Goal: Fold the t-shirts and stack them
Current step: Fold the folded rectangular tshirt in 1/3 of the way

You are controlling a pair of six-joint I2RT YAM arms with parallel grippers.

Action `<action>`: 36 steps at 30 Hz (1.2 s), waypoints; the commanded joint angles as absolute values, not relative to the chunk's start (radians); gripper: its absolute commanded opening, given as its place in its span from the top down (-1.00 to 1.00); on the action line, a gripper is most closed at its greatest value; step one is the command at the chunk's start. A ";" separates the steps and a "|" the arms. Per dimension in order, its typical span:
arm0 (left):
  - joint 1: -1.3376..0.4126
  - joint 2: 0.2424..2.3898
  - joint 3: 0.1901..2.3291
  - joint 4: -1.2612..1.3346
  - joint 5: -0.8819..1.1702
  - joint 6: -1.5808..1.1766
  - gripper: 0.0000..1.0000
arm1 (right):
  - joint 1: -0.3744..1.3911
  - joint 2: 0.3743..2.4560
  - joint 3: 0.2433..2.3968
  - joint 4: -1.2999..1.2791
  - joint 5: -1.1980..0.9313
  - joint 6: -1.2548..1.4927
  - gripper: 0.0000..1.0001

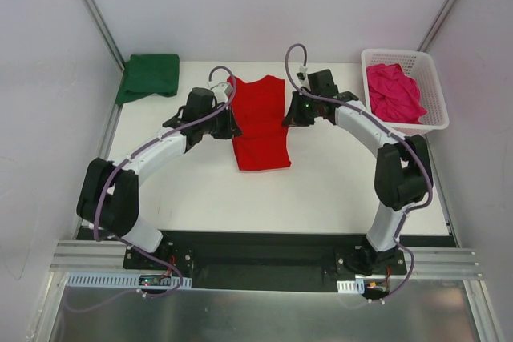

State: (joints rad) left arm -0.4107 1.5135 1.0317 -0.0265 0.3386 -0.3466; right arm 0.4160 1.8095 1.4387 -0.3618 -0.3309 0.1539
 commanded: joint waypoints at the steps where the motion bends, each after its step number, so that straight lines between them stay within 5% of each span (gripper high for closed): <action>1: -0.384 1.551 1.072 -0.003 0.362 -0.311 1.00 | 0.394 1.841 1.489 -0.336 -0.351 0.124 0.97; 7: -0.376 1.615 1.063 0.075 0.357 -0.321 1.00 | 0.370 1.925 1.519 -0.311 -0.394 0.120 0.97; 10: -0.370 1.664 1.063 0.112 0.348 -0.327 0.99 | 0.359 1.970 1.531 -0.276 -0.410 0.106 0.61; 11: -0.368 1.696 1.072 0.120 0.344 -0.327 0.77 | 0.350 1.983 1.539 -0.258 -0.414 0.097 0.32; 14: -0.356 1.761 1.098 0.169 0.353 -0.345 -0.05 | 0.327 2.010 1.545 -0.229 -0.419 0.095 0.10; 15: -0.354 1.772 1.110 0.169 0.354 -0.354 -0.54 | 0.321 2.006 1.543 -0.222 -0.411 0.095 0.08; 19: -0.345 1.755 1.140 0.169 0.361 -0.367 -0.99 | 0.299 1.933 1.516 -0.218 -0.393 0.089 0.01; 23: -0.339 1.654 1.137 0.135 0.359 -0.353 -0.99 | 0.287 1.815 1.459 -0.241 -0.385 0.077 -0.01; 25: -0.339 1.614 1.128 0.118 0.367 -0.350 -0.99 | 0.287 1.775 1.406 -0.245 -0.387 0.078 -0.01; 28: -0.339 1.536 1.095 0.100 0.426 -0.356 -0.63 | 0.287 1.688 1.314 -0.242 -0.385 0.089 0.00; 32: -0.347 1.468 1.025 0.098 0.491 -0.374 0.89 | 0.287 1.585 1.211 -0.247 -0.354 0.092 0.07; 36: -0.370 1.499 0.989 0.103 0.480 -0.368 1.00 | 0.287 1.513 1.135 -0.249 -0.353 0.103 0.03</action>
State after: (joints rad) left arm -0.3481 1.4677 1.0412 0.1085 0.4435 -0.3706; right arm 0.2836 1.5848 1.1965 -0.2523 -0.3683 0.1009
